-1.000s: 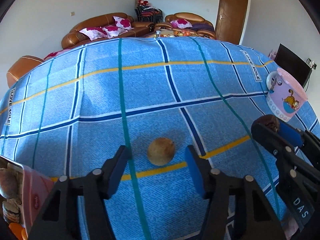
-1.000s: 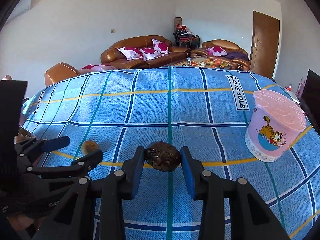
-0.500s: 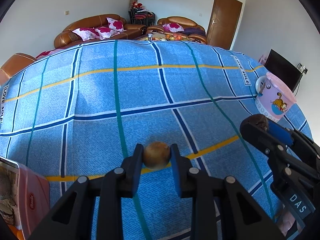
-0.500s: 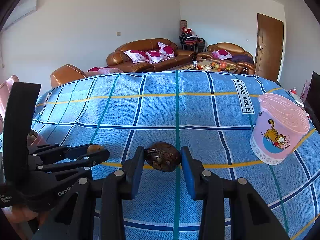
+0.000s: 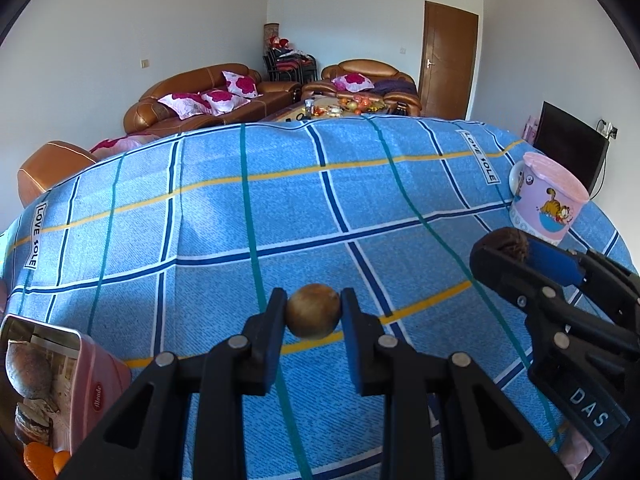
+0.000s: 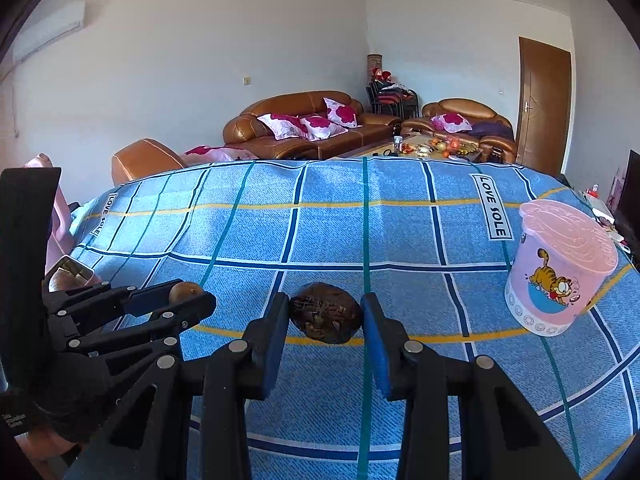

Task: Organize fruits
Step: 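Close the left gripper on the small tan round fruit, then carry the tan fruit with left while right carries brown snack toward tin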

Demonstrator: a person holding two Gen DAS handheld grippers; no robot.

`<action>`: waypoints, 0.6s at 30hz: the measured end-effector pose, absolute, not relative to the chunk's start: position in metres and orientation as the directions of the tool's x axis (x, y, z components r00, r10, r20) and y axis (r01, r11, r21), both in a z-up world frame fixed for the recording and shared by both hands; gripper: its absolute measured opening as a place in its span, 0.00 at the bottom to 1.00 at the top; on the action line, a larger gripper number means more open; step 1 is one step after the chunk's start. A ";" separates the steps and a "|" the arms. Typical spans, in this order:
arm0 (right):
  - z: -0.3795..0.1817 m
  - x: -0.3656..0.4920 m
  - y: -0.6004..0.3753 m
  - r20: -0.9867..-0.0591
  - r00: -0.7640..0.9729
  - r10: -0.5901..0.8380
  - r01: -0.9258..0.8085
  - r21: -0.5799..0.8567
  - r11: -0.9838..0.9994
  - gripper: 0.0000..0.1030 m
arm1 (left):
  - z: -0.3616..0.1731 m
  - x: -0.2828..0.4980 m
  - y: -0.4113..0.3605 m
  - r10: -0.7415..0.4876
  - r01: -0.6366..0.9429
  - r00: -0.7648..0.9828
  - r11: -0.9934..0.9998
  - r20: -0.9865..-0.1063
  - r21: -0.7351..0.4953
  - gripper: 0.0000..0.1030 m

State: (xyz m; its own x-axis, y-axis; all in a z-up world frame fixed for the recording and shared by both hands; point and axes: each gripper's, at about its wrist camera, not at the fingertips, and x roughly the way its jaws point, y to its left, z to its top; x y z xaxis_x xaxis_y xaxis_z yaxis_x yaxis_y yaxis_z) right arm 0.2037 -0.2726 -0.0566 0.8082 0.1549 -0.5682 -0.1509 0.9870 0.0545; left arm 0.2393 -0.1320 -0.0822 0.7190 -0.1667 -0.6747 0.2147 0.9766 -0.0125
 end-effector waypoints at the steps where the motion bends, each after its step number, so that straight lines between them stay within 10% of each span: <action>1: -0.056 0.203 -0.273 -0.564 0.811 0.154 -0.151 0.053 0.987 0.38 | -0.082 0.239 -0.132 -0.167 0.215 0.721 0.977 -0.673 -0.012 0.28; 18: -0.041 0.175 -0.274 -0.426 0.894 0.137 -0.140 0.025 0.990 0.38 | -0.069 0.219 -0.118 -0.175 0.184 0.798 0.982 -0.577 -0.043 0.28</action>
State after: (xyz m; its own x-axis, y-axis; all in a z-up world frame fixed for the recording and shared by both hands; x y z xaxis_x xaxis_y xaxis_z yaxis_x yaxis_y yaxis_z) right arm 0.1753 -0.2745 -0.0414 0.8943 0.1373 -0.4258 -0.1402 0.9898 0.0247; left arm 0.2187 -0.1182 -0.0689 0.7976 -0.1746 -0.5774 0.1839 0.9820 -0.0430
